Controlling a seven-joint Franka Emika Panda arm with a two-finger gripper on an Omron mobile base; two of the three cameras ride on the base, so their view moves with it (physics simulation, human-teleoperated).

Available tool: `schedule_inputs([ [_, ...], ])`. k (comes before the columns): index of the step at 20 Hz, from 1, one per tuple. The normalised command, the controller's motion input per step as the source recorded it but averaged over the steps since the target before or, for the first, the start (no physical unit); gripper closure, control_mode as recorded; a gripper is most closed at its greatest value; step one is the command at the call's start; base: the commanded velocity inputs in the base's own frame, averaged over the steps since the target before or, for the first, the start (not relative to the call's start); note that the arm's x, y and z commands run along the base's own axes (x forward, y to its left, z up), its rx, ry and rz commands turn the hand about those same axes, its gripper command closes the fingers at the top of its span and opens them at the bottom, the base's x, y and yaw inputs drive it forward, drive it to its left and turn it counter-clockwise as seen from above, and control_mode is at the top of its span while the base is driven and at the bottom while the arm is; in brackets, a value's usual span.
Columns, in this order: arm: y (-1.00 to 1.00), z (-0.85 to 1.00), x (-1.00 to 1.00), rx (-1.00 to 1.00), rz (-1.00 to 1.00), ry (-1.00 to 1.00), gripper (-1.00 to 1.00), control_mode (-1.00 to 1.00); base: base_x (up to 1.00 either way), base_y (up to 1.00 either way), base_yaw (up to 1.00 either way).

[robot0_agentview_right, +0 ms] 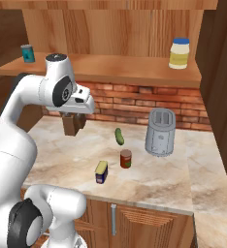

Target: Pick the cans from the counter and place them in their designated side in the cabinet.

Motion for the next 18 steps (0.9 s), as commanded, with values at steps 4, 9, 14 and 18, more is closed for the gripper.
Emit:
schedule_inputs([
  [4,0.02,-0.01,-0.09,0.0,0.0,-0.01,-1.0,-1.0,0.0,0.0,0.0],
  [9,0.0,-0.16,-0.03,0.0,-0.01,0.01,-1.0,-1.0,0.0,0.0,0.0],
  [14,-0.04,-0.19,-0.04,0.0,-0.01,0.0,-1.0,-1.0,0.0,0.0,0.0],
  [18,-0.09,-0.19,-0.03,0.0,-0.01,0.0,-1.0,-1.0,0.0,0.0,0.0],
])
